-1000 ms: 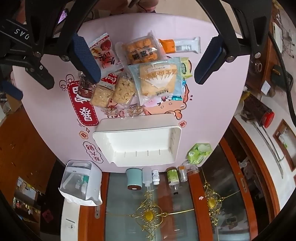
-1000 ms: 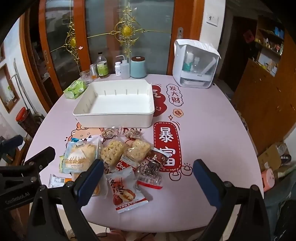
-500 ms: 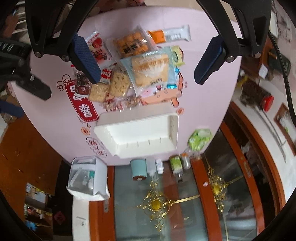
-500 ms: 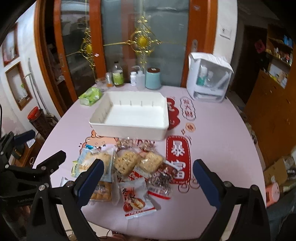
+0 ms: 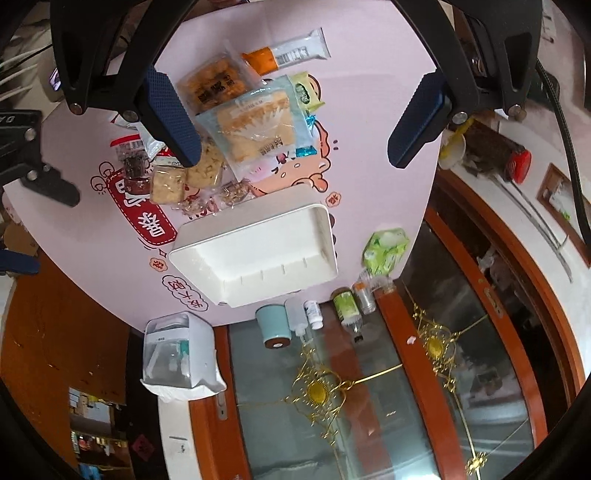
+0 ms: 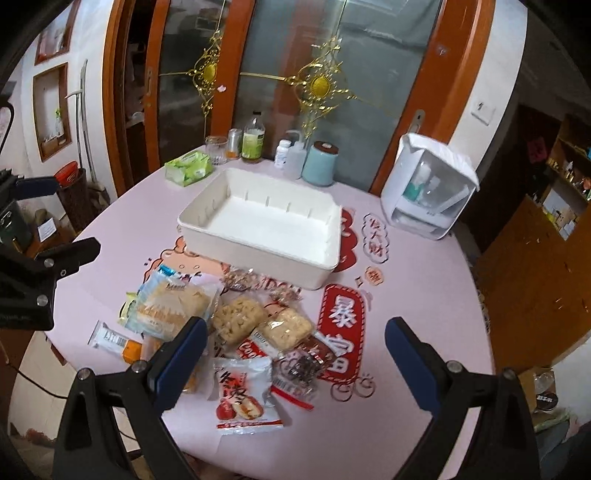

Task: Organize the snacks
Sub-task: 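Move left tool toward white-orange bar while right tool approaches red-white pastry bag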

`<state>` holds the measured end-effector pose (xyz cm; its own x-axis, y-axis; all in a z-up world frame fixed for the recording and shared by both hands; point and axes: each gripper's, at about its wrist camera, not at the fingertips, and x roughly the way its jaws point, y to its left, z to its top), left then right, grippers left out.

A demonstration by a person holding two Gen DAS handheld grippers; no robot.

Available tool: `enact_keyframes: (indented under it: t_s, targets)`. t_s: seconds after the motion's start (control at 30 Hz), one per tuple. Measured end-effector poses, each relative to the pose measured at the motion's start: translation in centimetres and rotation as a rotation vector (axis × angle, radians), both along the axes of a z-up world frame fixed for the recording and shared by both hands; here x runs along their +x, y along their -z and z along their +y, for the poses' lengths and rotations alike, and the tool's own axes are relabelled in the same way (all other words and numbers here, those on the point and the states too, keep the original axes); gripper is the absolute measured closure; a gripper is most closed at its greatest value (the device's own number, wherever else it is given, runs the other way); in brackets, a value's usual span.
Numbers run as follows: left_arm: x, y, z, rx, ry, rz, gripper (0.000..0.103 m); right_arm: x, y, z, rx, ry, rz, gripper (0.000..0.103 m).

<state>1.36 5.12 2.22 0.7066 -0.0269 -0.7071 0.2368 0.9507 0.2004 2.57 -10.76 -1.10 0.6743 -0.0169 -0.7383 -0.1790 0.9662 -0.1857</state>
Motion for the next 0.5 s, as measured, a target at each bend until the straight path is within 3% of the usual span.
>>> enact_keyframes:
  t_s: [0.17, 0.27, 0.5]
  targets:
    - [-0.2, 1.4, 0.3, -0.024, 0.033, 0.039, 0.002, -0.2, 2.2, 0.3, 0.035, 0.022, 0.025, 0.005]
    - [-0.4, 2.9, 0.7, -0.05, 0.064, 0.103, 0.002, -0.1, 3.9, -0.2, 0.087, 0.054, 0.068, 0.006]
    - [-0.4, 7.7, 1.2, -0.028, 0.052, 0.206, 0.003, 0.4, 7.4, -0.7, 0.147, 0.113, 0.158, 0.01]
